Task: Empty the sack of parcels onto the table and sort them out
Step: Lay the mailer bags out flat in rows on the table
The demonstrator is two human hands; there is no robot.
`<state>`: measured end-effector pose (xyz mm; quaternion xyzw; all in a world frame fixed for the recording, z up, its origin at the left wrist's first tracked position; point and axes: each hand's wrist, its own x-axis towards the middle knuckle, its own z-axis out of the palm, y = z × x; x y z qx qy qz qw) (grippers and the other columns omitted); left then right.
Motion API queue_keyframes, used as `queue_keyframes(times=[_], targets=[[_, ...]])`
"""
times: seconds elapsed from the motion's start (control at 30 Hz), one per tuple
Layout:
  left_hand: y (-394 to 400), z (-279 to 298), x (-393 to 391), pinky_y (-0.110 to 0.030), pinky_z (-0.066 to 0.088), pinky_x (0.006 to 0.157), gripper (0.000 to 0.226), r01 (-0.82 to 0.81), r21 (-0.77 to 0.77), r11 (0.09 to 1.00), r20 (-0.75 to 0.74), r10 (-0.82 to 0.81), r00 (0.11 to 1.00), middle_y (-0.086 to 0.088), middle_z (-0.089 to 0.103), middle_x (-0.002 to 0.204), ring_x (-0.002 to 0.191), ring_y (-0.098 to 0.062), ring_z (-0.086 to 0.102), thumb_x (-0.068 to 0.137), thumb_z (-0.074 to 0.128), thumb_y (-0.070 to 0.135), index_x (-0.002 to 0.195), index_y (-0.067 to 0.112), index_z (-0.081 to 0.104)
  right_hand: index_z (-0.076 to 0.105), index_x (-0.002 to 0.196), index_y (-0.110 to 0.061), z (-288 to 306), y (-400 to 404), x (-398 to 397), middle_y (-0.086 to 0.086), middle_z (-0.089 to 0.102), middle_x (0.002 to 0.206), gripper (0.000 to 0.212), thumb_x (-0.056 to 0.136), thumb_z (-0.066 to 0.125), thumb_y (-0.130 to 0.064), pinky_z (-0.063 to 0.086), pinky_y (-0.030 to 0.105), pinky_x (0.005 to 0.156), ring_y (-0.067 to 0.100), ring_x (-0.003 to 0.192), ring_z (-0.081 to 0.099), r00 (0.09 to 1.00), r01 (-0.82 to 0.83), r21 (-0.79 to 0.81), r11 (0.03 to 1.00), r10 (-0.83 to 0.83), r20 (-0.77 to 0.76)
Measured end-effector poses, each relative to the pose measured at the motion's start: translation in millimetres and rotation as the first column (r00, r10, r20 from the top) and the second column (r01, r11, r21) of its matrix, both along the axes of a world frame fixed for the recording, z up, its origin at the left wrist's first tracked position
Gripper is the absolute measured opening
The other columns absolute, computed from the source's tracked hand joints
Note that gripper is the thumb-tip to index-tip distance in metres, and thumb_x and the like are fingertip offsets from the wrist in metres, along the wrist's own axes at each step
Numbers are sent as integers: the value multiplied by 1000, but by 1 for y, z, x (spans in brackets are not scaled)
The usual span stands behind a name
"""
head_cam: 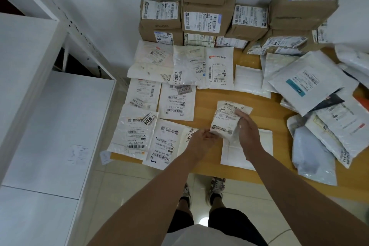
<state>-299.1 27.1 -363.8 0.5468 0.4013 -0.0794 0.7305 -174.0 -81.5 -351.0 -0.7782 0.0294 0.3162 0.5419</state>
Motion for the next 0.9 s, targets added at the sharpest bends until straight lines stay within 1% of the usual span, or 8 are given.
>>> queue_keyframes(times=[0.07,0.13,0.23,0.4,0.53,0.63,0.77,0.9], targets=[[1,9,-1,-29,49,90,28,94,110,989,15,-96,995,1,69,106,100,-15,63,88,58,6,108,25,63,63,115,-23,6,6,-4,2,68,109,20,99,50,-24,57,34,76,18,92,70,963,151,101,983,-123,-239],[2,13,-8,-31,46,92,37,159,301,940,-33,-156,987,5,63,112,106,-15,57,88,57,16,124,26,58,53,122,-17,7,9,-6,0,63,103,26,97,59,-18,54,26,65,14,85,67,970,104,62,993,-87,-226],[11,0,-41,-41,27,111,68,373,732,570,-338,-170,925,2,39,142,135,-21,32,84,60,46,145,29,36,46,125,-17,1,15,-6,0,60,106,40,92,63,-2,56,26,64,13,84,66,971,83,12,996,-78,-227],[24,-32,-91,-49,-12,117,96,731,658,181,-648,-360,672,-4,-10,163,149,-29,-14,83,40,75,153,35,-12,35,144,-27,-8,27,-6,1,55,119,67,91,55,10,56,47,88,11,87,62,970,-5,55,998,18,-241],[25,-42,-84,-51,16,115,88,722,671,171,-652,-328,684,-13,23,159,146,-35,23,84,27,75,154,24,9,20,153,-28,-15,35,0,2,56,131,85,89,55,15,59,36,74,12,102,63,955,-50,163,985,95,-282],[25,-46,-79,-47,2,120,84,729,667,155,-654,-347,672,-9,0,164,151,-30,0,84,5,72,153,26,-12,20,150,-28,-19,42,4,1,60,124,85,87,57,16,59,33,70,12,100,64,947,-34,173,984,87,-310],[27,-41,-72,-45,0,121,80,707,675,211,-629,-336,701,-7,-2,164,151,-26,-4,92,20,67,155,26,-5,36,129,-22,-28,51,10,7,61,126,64,84,63,15,58,38,75,20,105,64,939,19,186,982,47,-342],[31,-37,-70,-48,24,117,68,581,767,272,-538,-221,813,-12,31,155,145,-31,26,95,30,58,152,20,29,39,128,-21,-33,61,14,3,63,117,63,83,67,12,58,42,76,20,99,66,929,46,164,985,19,-371]])
